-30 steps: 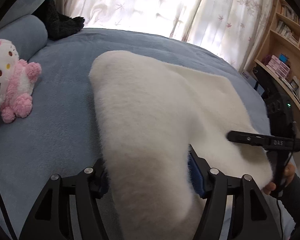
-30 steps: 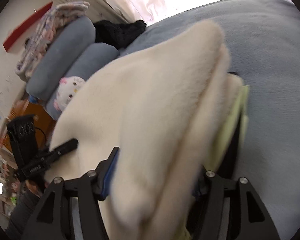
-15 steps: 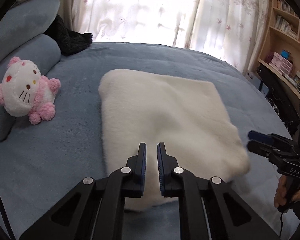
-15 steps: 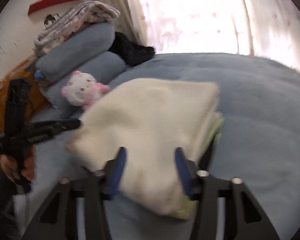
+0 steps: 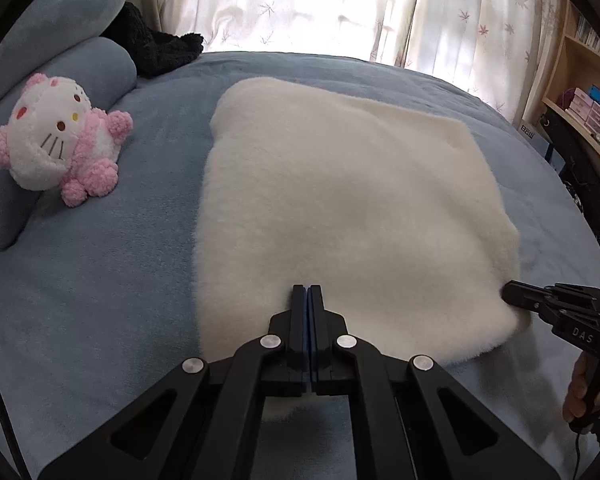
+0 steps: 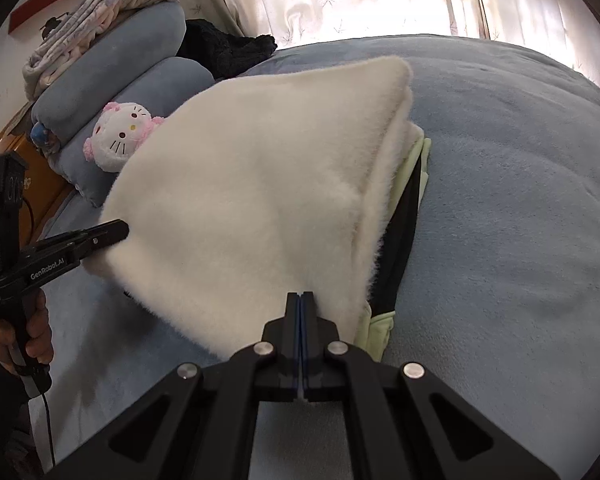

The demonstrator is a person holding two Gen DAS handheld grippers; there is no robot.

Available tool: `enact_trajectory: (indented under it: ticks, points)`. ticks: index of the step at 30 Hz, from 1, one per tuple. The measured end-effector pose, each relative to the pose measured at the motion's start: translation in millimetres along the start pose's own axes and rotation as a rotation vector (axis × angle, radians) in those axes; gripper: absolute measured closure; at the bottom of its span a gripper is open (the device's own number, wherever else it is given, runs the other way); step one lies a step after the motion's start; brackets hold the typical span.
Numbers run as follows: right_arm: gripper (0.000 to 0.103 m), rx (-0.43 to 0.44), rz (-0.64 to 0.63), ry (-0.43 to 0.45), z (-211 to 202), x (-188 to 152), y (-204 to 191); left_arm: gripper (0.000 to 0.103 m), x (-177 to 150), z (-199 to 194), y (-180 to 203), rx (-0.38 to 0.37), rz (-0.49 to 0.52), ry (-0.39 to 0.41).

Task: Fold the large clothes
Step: 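Lower the cardigan onto the green bag and open both grippers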

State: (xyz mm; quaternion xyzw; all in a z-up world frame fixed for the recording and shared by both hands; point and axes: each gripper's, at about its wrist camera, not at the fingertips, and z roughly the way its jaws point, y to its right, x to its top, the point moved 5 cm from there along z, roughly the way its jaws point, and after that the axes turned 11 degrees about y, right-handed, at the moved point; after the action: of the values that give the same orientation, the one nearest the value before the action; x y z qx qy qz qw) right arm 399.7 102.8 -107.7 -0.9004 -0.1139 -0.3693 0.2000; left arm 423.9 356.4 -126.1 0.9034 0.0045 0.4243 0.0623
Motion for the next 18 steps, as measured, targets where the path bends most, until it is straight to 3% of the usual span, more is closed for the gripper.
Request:
enact_trajectory:
  ticks: [7, 9, 11, 12, 15, 16, 18]
  points:
    - [0.1, -0.01, 0.022, 0.004, -45.4, -3.8, -4.4, 0.082, -1.8, -32.6, 24.4, -0.002, -0.013, 0.005]
    - [0.1, -0.02, 0.018, 0.011, -64.2, -4.8, -6.0, 0.066, -2.8, -47.3, 34.4, -0.01, -0.019, 0.007]
    - [0.098, -0.039, 0.013, 0.016, -80.0, -6.2, -6.9, 0.034, -3.5, -62.1, 43.1, -0.007, -0.022, 0.02]
    - [0.096, -0.044, 0.018, 0.015, -87.6, -7.3, -7.1, 0.032, -3.8, -71.4, 48.7, -0.002, -0.018, 0.037]
    - [0.072, -0.057, 0.042, 0.024, -114.9, -15.0, -7.0, 0.03, -8.0, -101.8, 72.2, -0.009, 0.008, 0.061]
    - [0.058, -0.071, 0.047, 0.031, -127.1, -19.6, -6.9, 0.025, -10.4, -110.5, 78.4, -0.01, 0.009, 0.064]
    - [0.051, -0.084, 0.059, 0.047, -146.9, -28.2, -6.1, 0.017, -15.8, -128.5, 90.2, -0.006, 0.011, 0.077]
